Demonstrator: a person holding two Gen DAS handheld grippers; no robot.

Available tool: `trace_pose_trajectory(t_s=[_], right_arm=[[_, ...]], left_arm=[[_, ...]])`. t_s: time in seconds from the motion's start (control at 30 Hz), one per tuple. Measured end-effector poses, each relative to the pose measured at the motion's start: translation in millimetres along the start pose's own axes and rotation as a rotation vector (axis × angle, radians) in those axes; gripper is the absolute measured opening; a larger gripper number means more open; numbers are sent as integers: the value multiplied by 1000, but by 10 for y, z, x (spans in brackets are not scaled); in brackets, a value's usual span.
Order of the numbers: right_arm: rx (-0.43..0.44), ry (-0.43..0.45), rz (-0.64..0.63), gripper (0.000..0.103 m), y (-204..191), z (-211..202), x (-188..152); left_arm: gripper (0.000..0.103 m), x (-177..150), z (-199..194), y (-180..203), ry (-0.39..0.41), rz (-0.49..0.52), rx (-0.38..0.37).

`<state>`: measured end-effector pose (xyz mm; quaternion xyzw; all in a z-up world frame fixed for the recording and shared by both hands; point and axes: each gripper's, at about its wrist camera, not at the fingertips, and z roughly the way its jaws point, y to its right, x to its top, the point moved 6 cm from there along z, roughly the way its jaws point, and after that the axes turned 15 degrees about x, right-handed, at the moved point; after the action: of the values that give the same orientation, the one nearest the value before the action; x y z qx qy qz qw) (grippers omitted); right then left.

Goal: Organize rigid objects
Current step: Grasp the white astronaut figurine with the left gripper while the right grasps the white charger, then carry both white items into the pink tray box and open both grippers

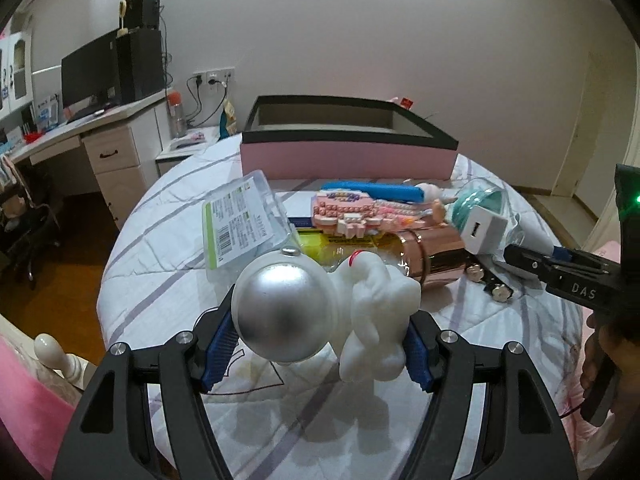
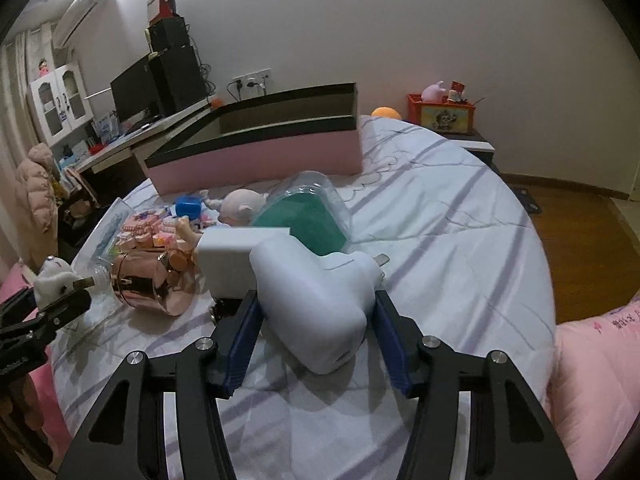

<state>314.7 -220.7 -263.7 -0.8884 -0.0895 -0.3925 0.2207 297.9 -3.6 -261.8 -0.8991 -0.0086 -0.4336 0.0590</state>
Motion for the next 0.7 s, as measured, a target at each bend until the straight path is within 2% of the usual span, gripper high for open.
trace_pose_trajectory(t_s=[0.17, 0.4, 0.53, 0.7], right_arm=[[-44, 27, -14, 57, 31, -124, 16], [-28, 68, -17, 57, -35, -284, 67], [5, 80, -49, 57, -193, -319, 196], [39, 106, -104, 57, -394, -297, 536]], left_arm=[[71, -8, -32, 23, 7, -2, -11], [71, -31, -71, 52, -8, -4, -39], [71, 178, -182, 80, 41, -1, -44], [71, 619, -260, 138, 115, -2, -67]])
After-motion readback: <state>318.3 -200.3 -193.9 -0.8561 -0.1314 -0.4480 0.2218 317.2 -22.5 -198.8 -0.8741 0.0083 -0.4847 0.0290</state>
